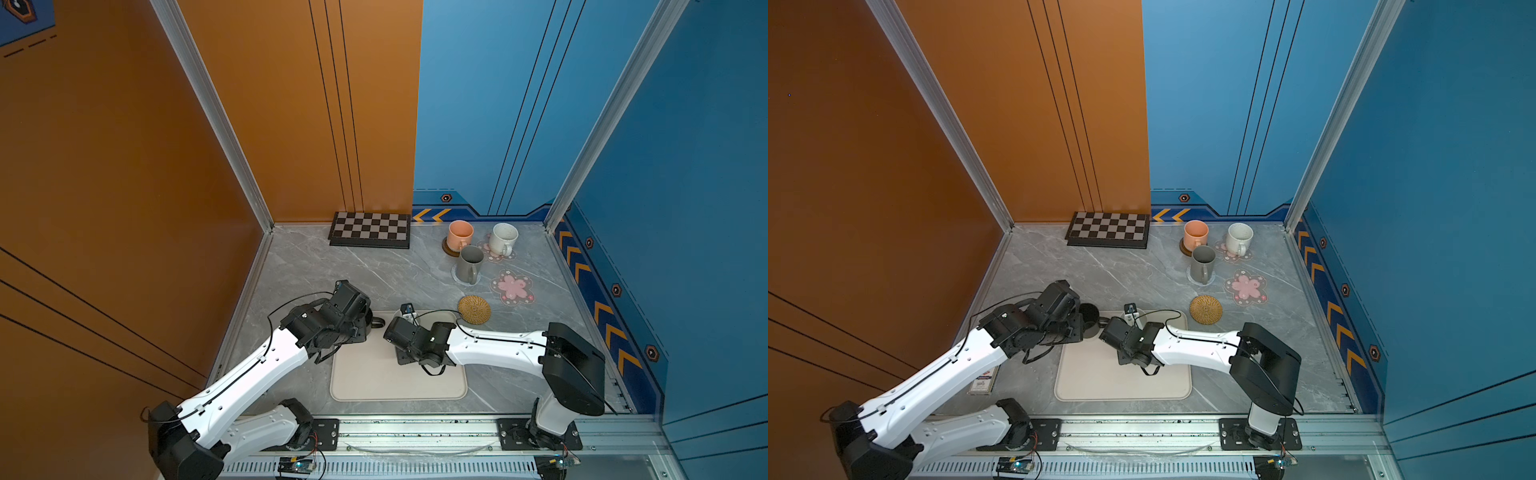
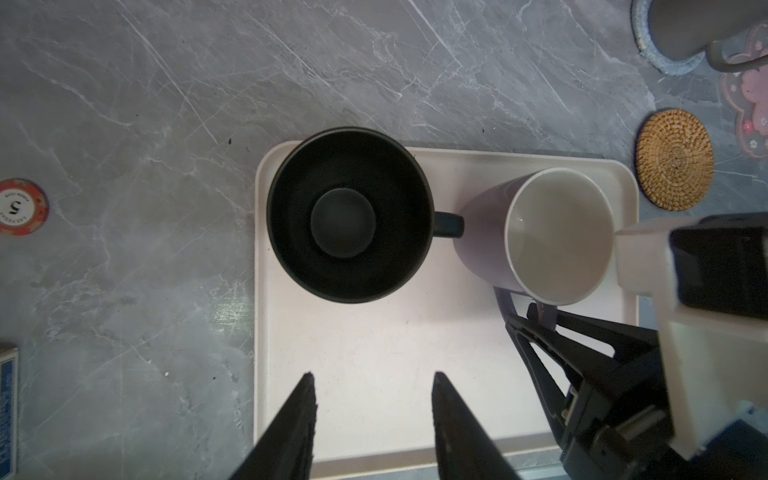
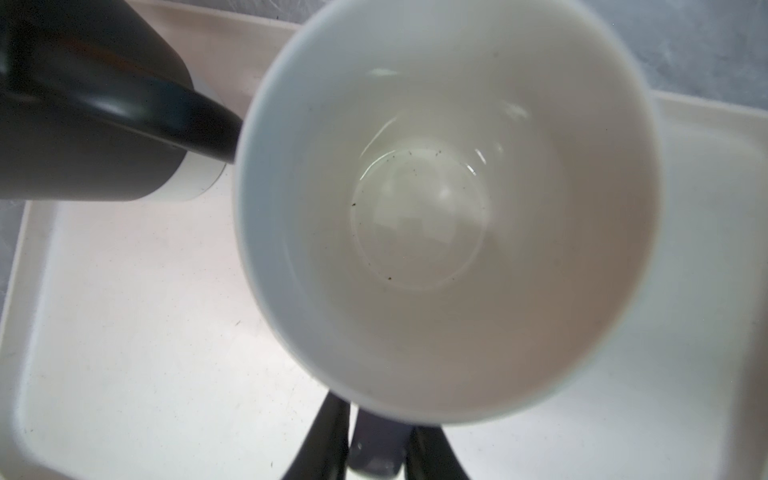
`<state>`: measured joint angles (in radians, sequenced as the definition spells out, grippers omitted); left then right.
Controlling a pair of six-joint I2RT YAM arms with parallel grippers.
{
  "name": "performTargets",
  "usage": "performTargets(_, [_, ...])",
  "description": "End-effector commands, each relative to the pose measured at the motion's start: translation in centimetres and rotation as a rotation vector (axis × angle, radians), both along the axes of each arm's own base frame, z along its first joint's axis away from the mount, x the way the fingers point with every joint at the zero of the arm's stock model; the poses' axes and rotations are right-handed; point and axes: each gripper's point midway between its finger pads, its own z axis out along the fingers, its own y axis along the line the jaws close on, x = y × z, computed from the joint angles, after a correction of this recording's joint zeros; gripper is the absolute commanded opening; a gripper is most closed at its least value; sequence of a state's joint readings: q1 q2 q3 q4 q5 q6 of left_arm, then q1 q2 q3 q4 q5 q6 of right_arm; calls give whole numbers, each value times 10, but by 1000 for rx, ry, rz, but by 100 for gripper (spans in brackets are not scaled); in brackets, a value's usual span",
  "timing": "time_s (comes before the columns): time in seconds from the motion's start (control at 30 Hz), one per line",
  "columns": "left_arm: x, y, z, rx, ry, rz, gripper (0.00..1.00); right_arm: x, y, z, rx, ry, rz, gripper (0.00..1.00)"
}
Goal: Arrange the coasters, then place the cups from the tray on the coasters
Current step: 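Close the right gripper on the lavender mug handle and lift it, then carry the lavender mug toward the nearer pink flower coaster with the right gripper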
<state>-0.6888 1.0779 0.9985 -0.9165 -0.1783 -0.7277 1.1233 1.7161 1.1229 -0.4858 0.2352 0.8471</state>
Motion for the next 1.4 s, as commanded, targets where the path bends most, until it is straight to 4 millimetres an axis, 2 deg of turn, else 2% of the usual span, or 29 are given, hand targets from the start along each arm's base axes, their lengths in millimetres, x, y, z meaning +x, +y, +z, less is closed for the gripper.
performTargets(0.0, [-7,-2,1,-18,14,-12,46,5,-5,2,-1,-1,-22,21])
performTargets(0.2, [-5,-6,3,-21,18,-24,46,7,-15,0,-4,6,-44,11])
performTargets(0.3, [-5,-6,4,-21,15,-24,46,6,-17,0,-5,10,-35,0])
performTargets(0.8, [-2,-11,-3,12,31,-37,46,5,-27,15,-5,-32,10,0])
performTargets(0.83, [3,-15,7,-6,8,-39,46,4,-28,16,-8,-34,13,0])
performTargets(0.9, [4,-15,8,-8,3,-38,46,4,-31,18,-10,-41,16,0])
performTargets(1.37, [8,-28,9,-21,-9,-61,46,-2,-69,47,-1,-124,-21,0])
